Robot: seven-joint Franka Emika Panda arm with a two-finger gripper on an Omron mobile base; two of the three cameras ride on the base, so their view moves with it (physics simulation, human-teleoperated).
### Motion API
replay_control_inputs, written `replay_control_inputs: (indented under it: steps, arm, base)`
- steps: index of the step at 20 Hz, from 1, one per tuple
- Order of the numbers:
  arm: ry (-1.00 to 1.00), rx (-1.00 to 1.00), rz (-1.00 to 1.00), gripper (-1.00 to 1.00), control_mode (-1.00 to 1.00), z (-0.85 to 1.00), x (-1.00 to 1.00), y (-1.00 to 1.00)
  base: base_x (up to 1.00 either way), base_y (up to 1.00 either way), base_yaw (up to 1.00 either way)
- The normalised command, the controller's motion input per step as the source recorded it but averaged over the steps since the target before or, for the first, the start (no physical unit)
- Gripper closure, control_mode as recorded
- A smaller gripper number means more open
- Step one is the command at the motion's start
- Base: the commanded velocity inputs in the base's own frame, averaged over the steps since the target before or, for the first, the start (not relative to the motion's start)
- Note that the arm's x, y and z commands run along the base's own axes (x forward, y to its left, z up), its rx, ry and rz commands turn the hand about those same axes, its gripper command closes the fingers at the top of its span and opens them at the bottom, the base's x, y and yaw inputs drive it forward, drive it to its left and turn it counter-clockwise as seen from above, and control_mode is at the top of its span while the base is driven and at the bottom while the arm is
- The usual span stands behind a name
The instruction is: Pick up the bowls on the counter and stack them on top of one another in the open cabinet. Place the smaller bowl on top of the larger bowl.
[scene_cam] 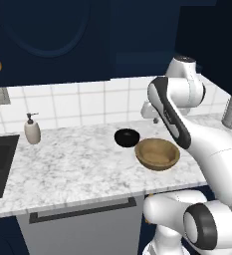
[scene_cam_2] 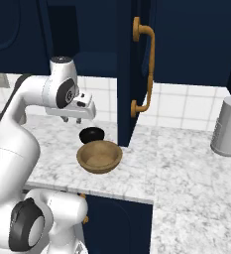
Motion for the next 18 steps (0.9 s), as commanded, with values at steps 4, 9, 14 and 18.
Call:
replay_control_inputs:
  steps: [4, 9, 14, 18]
  arm:
    - [0.04, -0.14, 0.06, -1.00, -1.00, -0.23, -0.09, 0.42]
    - [0.03, -0.46, 0.17, -1.00, -1.00, -0.63, -0.03, 1.00]
    - [0.03, -0.23, 0.07, -1.00, -1.00, -0.59, 0.08, 0.61]
    - [0.00, -0.08, 0.00, -1.00, -1.00, -0.28, 0.57, 0.00]
  base:
    - [0.00, 0.00, 0.00]
    - [0.00, 0.00, 0.00]
    - [0.00, 0.00, 0.00]
    - [0.00, 0.00, 0.00]
